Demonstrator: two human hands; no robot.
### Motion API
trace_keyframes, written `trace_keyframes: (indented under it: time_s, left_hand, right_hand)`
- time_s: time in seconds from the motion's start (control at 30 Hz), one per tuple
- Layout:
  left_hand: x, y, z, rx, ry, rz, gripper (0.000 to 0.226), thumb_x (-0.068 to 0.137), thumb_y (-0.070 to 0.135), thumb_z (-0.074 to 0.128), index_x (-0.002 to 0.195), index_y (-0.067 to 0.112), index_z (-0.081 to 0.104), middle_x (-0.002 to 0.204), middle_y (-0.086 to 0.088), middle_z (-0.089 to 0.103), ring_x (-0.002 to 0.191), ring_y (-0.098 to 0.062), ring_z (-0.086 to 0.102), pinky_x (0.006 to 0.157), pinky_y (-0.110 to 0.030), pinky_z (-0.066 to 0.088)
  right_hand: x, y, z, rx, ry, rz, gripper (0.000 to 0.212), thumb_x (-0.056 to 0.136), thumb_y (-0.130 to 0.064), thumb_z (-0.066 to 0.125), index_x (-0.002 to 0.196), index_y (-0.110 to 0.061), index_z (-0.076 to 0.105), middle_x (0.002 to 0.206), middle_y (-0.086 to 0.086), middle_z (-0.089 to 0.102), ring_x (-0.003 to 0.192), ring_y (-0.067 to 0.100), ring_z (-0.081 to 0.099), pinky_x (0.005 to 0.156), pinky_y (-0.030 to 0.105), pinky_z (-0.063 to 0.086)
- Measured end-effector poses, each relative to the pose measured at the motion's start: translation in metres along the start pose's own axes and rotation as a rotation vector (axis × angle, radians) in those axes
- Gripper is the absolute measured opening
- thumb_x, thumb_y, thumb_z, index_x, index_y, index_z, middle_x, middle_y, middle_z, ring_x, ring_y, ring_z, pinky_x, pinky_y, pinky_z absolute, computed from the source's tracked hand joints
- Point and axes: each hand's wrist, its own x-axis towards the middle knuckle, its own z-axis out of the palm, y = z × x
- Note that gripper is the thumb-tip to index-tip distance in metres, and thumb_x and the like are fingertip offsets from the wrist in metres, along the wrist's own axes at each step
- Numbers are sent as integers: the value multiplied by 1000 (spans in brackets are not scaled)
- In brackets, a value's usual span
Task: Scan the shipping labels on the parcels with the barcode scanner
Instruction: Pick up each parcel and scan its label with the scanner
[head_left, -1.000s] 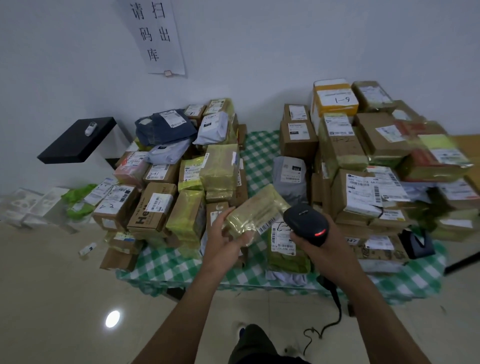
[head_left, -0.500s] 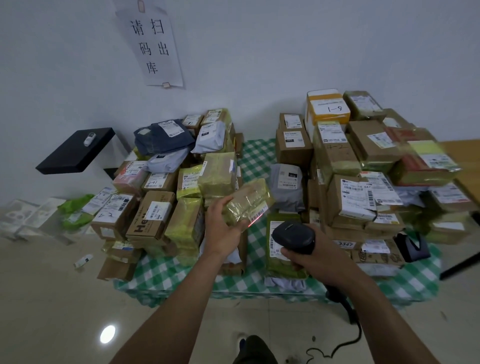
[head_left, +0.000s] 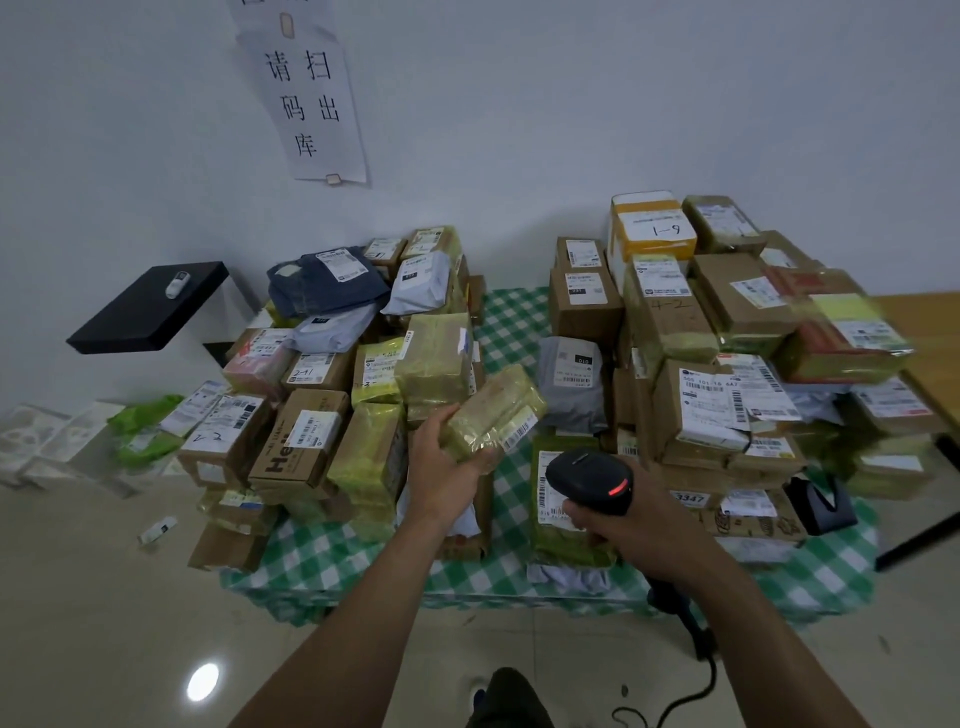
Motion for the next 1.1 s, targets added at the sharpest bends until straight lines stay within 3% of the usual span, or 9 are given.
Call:
trace_keyframes:
  time_s: [0.07,0.13,0.23,0.33,0.43,0.63,0.8,0.97,1.1]
  left_hand:
    - [-1,-2,4,-89,4,-82,60,64,54,90,116,52,60,122,18,66,113,-8,64,100,-44,56]
    - [0,-1,11,-144,6,-139,73,62,67,86,126,49,57,125,18,66,116,-10,63,100,-44,55]
    - [10,1,30,-226,-44,-200,73,83,50,82,145,35,48,133,11,58,119,-13,56,87,-29,52]
    - [37,7,56,-221,-89,-248,64,89,38,79,144,35,47,127,12,52,115,-13,50,87,-31,42]
    - [74,12,84,-220,-106,-279,58,88,27,81,139,29,53,123,8,56,112,-16,54,90,-36,49]
    - [141,4,135,-225,-181,-366,51,82,25,86,123,29,56,120,3,63,110,-21,62,96,-46,57]
    - [172,-10,171,-249,-178,-432,61,71,37,93,121,22,61,120,-4,70,104,-23,69,90,-46,61]
    - [180,-9,190,-192,-174,-392,53,80,29,89,116,16,53,106,6,60,97,-11,60,67,-13,45]
    - [184,-12,198,-74,-284,-372,32,90,38,79,105,13,65,98,4,68,94,-16,66,60,-15,39]
  right_hand:
    - [4,2,-5,14,50,10,46,87,-28,84,123,-31,55,101,-7,73,70,3,73,59,12,50]
    - [11,5,-13,18,102,19,51,85,-32,86,127,-31,56,108,-12,71,78,-2,71,66,12,53]
    - [28,8,-26,0,159,55,58,83,-42,86,131,-31,55,113,-11,73,91,10,74,73,29,57]
    - [48,3,-38,22,183,70,54,87,-34,84,132,-27,56,112,-6,73,83,11,75,59,20,53]
    - [74,-3,-47,6,206,80,55,87,-32,84,135,-24,57,110,-4,74,78,10,76,58,17,55]
    - [120,-18,-57,-36,261,113,52,87,-36,83,132,-24,59,100,0,75,71,9,75,57,19,53]
    - [143,-23,-60,-2,351,139,55,86,-28,85,135,-20,61,116,-2,74,85,-5,71,61,10,52]
    - [154,-24,-58,14,370,181,55,86,-27,85,135,-18,60,117,0,73,87,-2,72,63,15,56]
    - [157,-21,-56,13,401,233,53,84,-29,86,130,-17,62,106,3,76,77,11,76,59,17,54]
